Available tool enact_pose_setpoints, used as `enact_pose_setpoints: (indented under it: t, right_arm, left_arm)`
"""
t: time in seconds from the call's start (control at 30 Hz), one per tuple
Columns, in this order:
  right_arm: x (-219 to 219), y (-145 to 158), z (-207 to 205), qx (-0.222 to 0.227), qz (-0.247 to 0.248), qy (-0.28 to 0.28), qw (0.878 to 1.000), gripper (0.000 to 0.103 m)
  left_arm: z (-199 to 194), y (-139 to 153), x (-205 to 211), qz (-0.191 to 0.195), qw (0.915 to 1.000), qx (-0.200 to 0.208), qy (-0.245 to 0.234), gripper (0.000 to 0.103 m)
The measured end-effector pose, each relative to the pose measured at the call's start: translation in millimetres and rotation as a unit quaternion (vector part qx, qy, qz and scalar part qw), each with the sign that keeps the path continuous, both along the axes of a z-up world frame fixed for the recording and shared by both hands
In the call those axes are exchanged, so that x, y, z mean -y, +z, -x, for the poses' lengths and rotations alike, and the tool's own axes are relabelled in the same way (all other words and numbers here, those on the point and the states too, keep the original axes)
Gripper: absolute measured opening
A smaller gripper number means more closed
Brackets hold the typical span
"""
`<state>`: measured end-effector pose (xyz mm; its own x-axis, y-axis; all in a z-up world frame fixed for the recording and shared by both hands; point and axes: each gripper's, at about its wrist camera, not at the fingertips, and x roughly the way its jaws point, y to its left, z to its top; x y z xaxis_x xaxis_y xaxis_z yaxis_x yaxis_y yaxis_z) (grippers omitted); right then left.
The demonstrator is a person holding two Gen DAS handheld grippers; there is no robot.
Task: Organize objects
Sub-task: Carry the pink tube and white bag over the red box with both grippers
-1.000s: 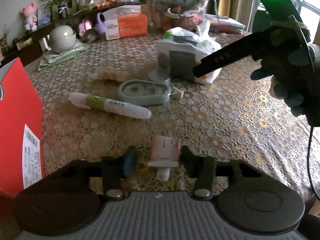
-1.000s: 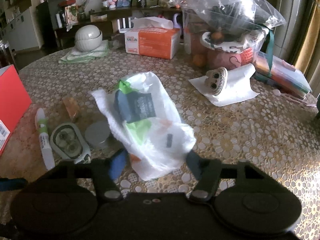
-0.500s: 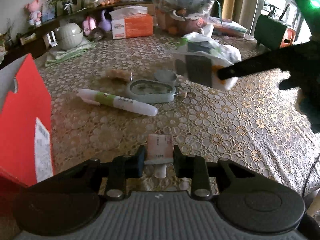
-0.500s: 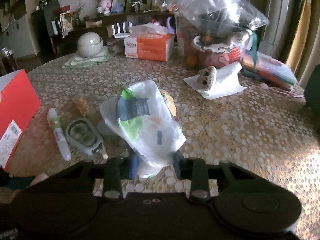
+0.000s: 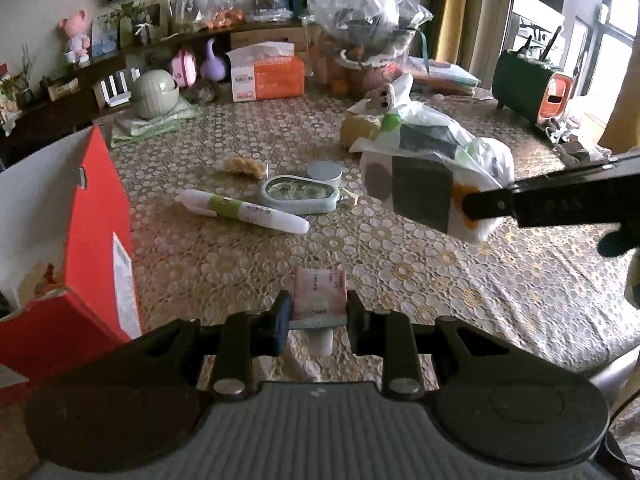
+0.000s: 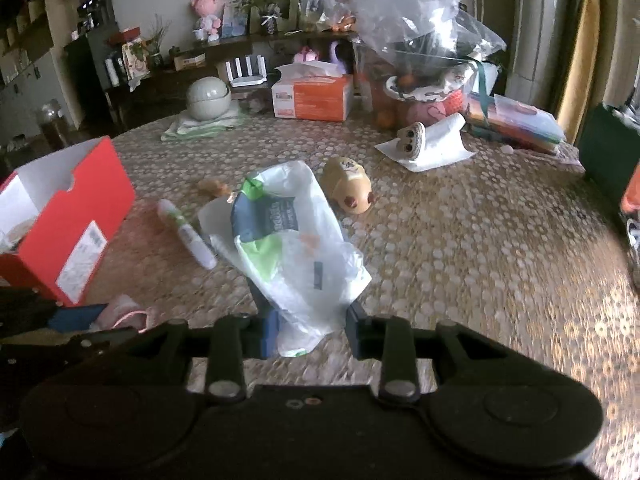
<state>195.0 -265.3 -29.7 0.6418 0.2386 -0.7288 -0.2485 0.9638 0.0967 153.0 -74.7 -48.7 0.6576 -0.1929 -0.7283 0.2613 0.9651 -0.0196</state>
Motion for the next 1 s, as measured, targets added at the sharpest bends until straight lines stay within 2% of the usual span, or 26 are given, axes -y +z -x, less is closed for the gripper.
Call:
enact_pose_setpoints:
  t: [0.47, 1.0]
  right_arm:
    - [-35, 32, 59, 0.012, -0.004, 0.011, 1.0, 0.034]
    - [-117, 62, 80, 0.028, 0.003, 0.076, 0.997, 0.034]
  left_arm:
    - [35, 35, -29, 0.015, 0.9993, 0.023, 0.024, 0.027]
    - [52, 71, -96, 0.035, 0.9953, 0.056, 0.07, 0.027]
